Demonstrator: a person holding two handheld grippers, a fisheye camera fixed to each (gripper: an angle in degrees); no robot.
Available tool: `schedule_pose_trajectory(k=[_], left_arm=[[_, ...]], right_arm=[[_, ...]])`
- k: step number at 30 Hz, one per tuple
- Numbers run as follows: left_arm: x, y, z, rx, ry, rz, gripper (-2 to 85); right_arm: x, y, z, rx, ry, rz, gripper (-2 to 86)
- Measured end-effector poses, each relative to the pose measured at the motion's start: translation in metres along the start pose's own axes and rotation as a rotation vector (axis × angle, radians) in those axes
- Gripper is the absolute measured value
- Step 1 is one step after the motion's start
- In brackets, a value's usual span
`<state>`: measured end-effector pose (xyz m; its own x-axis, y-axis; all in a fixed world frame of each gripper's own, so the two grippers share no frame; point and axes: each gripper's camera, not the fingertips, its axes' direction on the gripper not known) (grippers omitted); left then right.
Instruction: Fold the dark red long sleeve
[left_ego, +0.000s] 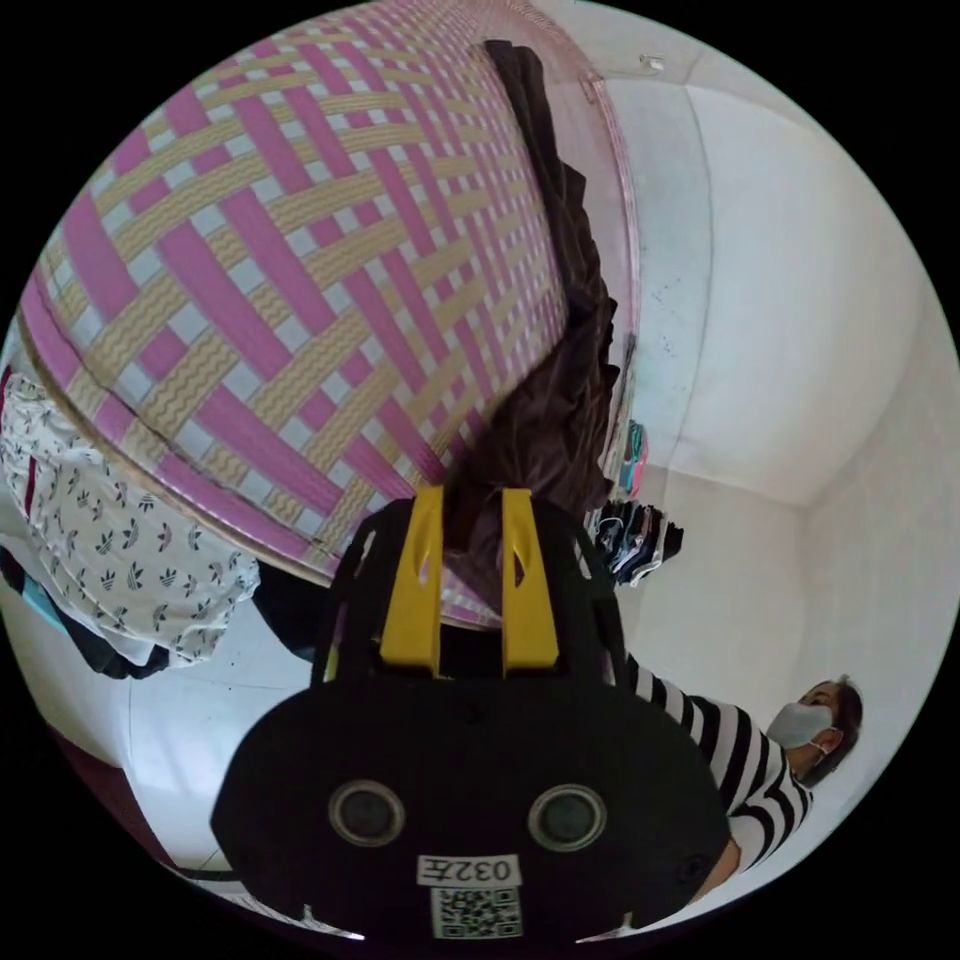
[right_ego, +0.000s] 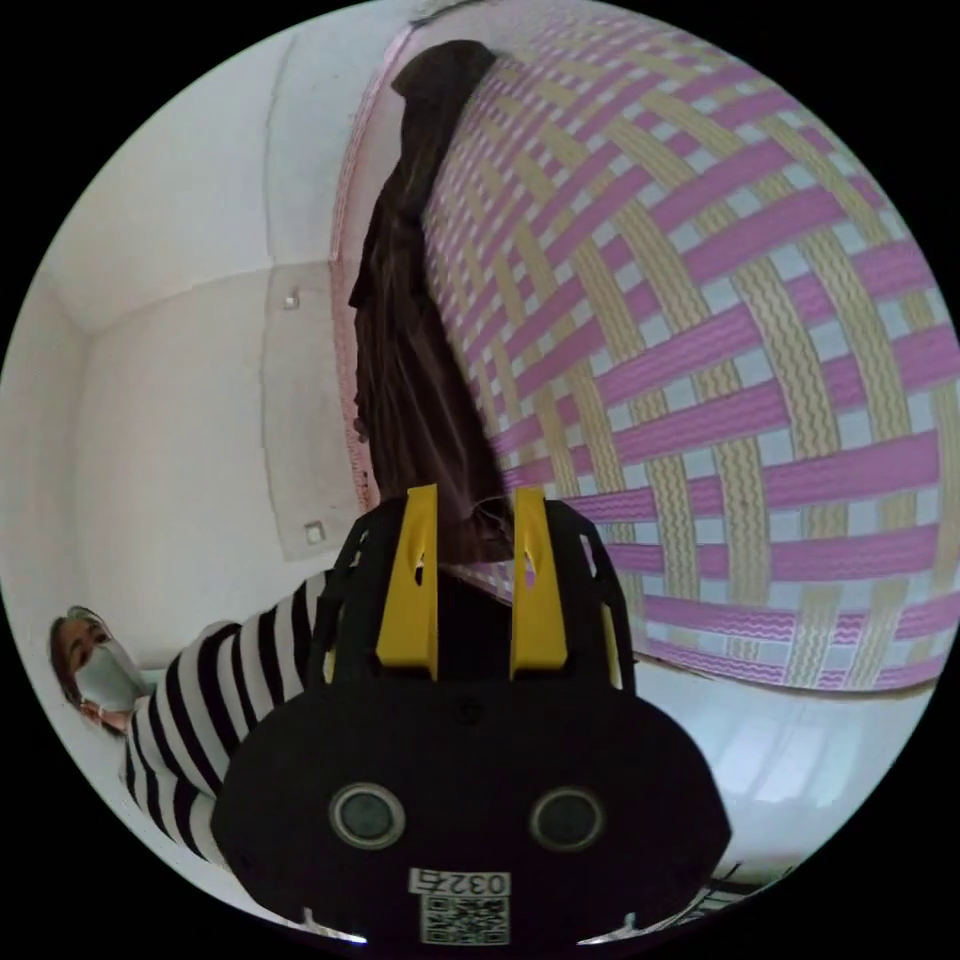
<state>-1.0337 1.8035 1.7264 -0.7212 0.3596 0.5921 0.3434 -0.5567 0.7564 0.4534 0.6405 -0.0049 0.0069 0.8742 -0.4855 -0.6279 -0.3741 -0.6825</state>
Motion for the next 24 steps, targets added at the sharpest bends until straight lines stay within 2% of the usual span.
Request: schedule_pose_trajectory(k=[4,9,15,18,20,21,24], left_arm=[[-0.009,-0.001,0.005,0.037,0.077,-0.003,6.2],[-0.021,0.001,0.02,-0.019,0.081,-0.013,6.2],[-0.039,0.013,0.029,-0.042,0.095,0.01,7.6],[-0.046,0.022,0.029,-0.03,0.184,0.056,8.8],[-0.062,0.033,0.015,0.069,0.281,0.049,8.9],[-0.067,0.035,0.014,0.069,0.283,0.039,9.0],[-0.083,0.044,0.024,-0.044,0.134,0.015,9.3]], right_arm=[[0.011,0.0,0.011,-0.054,-0.057,0.074,10.1],[0.005,0.01,0.033,-0.184,-0.022,0.066,9.7],[0.028,0.029,0.026,-0.144,-0.15,0.071,12.2],[0.039,0.041,0.029,-0.085,-0.229,0.091,12.5],[0.049,0.053,0.032,-0.065,-0.239,0.102,12.2],[0.051,0.057,0.033,-0.066,-0.245,0.104,12.1],[0.068,0.073,0.038,-0.066,-0.272,0.12,11.3]])
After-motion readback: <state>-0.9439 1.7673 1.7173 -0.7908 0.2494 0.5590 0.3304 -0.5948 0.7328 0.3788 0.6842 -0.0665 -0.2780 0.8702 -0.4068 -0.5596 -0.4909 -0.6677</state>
